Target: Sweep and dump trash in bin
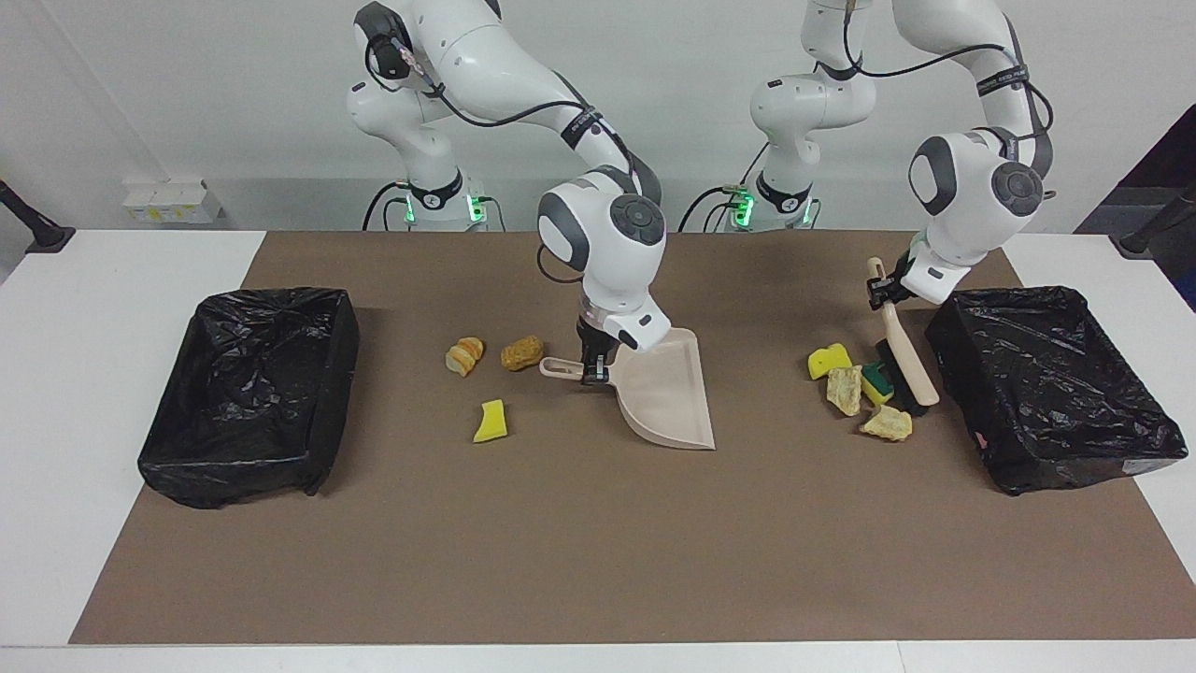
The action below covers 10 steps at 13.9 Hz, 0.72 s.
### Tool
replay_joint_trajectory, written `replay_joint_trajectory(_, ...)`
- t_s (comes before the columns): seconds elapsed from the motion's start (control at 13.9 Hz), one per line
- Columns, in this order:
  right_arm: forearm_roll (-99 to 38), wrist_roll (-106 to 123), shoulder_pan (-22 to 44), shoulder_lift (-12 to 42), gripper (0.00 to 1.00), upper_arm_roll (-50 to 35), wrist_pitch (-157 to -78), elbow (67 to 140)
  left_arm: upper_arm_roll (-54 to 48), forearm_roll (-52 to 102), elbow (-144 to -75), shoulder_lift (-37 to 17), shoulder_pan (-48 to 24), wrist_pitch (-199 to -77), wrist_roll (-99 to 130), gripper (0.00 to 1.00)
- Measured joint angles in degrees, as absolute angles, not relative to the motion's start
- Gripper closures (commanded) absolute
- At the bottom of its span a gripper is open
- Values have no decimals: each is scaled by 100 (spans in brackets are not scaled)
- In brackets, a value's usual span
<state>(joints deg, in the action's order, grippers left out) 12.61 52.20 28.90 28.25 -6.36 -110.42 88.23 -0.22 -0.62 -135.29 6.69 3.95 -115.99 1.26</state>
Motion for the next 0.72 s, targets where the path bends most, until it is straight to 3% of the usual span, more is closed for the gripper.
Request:
replay_joint_trajectory(0.29, 1261, 5218, 2890, 2825, 100, -636, -11079, 8843, -74, 106, -13612, 670, -233, -11671, 260, 100)
replay_joint_trajectory(0.72, 1260, 5130, 2891, 2781, 100, -638, -11493, 9067, -124, 1072, -13691, 630, -1804, -12017, 1352, 100)
